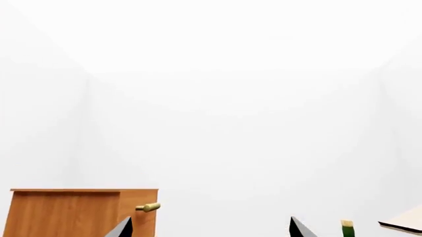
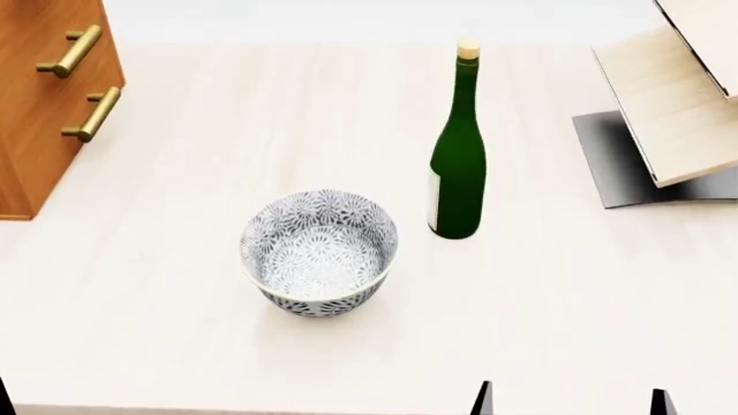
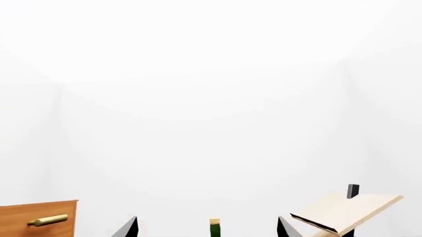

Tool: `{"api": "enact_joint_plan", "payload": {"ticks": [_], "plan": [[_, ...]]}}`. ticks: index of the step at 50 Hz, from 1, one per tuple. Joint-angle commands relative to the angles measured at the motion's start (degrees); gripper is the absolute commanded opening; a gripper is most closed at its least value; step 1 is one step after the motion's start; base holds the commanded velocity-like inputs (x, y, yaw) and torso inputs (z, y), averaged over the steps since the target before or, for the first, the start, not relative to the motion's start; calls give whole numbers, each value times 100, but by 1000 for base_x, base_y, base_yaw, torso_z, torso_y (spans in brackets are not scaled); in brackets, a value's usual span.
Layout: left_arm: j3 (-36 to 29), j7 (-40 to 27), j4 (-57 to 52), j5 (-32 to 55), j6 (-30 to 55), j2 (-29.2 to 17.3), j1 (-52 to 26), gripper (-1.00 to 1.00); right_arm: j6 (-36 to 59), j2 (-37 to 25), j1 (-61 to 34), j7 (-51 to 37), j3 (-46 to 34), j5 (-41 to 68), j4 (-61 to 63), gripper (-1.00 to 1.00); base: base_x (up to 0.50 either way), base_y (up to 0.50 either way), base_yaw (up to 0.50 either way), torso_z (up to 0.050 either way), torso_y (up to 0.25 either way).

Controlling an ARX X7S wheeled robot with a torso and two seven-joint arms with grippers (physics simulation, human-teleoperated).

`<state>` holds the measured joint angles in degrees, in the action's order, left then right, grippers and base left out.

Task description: Put the wine bottle on the wine rack.

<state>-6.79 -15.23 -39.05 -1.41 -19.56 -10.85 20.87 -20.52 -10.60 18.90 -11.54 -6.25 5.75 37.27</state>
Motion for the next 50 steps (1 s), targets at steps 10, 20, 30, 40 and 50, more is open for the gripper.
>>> {"api": "enact_joint_plan", "payload": {"ticks": [10,20,30,40,50], "plan": [[-79,-85,-11,-24,-41,-90,11,100,55,-91,-12,-111,-47,41,23,100,50,0,0,0,0],[-112,-125,34,-28,-79,-131,12,100,45,-121,-17,-154,-82,39,-24,100,51,0,0,0,0],[-142,-166,17,-33,-59,-163,6,100,56,-161,-24,-196,-106,52,-30,100,74,0,0,0,0],[-171,-203,42,-40,-37,-197,-19,100,26,-187,-27,-240,-131,60,-49,100,106,0,0,0,0],[-188,-246,48,-37,-47,-230,-21,100,16,-220,-30,-278,-158,46,-55,100,106,0,0,0,0]]}}
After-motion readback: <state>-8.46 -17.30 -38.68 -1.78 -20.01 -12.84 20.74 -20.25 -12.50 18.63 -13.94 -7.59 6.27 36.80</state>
